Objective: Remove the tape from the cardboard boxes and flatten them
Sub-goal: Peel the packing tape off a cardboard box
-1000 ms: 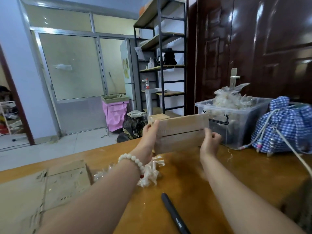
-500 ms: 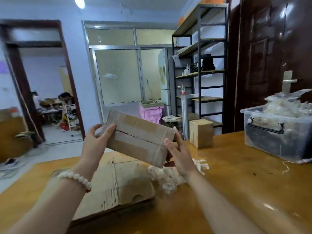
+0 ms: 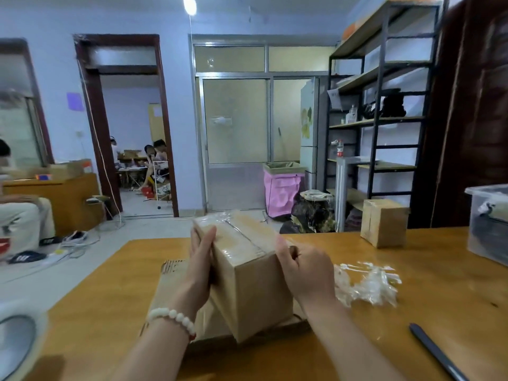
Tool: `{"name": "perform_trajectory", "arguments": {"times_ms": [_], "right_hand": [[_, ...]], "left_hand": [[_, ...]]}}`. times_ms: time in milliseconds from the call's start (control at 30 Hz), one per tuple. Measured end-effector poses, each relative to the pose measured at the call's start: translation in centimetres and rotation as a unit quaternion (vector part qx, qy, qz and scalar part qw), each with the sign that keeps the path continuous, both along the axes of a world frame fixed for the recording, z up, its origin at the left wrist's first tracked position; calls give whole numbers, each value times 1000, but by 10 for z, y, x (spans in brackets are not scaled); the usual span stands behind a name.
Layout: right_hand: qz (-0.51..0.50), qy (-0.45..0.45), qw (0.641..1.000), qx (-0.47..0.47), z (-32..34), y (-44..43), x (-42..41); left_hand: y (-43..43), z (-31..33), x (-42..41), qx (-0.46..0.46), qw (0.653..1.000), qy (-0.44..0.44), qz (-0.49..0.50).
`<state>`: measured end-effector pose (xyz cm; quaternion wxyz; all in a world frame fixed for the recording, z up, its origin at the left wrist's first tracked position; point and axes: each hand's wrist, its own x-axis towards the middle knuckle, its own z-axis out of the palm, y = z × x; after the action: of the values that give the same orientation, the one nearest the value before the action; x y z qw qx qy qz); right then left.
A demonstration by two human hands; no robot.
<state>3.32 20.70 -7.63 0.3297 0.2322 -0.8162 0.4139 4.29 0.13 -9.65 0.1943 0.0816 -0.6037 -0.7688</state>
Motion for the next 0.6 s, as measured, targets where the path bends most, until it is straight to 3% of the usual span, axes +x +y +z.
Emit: {"name": "perform_trajectory", "arguments": {"times_ms": [100, 267, 433, 600], "right_hand": [[97, 43, 990, -98, -18, -5, -4], [177, -1, 966, -186, -44, -12, -2], [225, -100, 945, -215, -50, -15, 14], [228, -151, 935, -227, -59, -10, 16]], "left_hand": [[-1, -12, 3, -4, 998, -23, -59], [37, -10, 37, -41, 992, 32, 114], [39, -29, 66, -179, 980, 83, 25], [37, -39, 64, -303, 952, 20, -26]]}}
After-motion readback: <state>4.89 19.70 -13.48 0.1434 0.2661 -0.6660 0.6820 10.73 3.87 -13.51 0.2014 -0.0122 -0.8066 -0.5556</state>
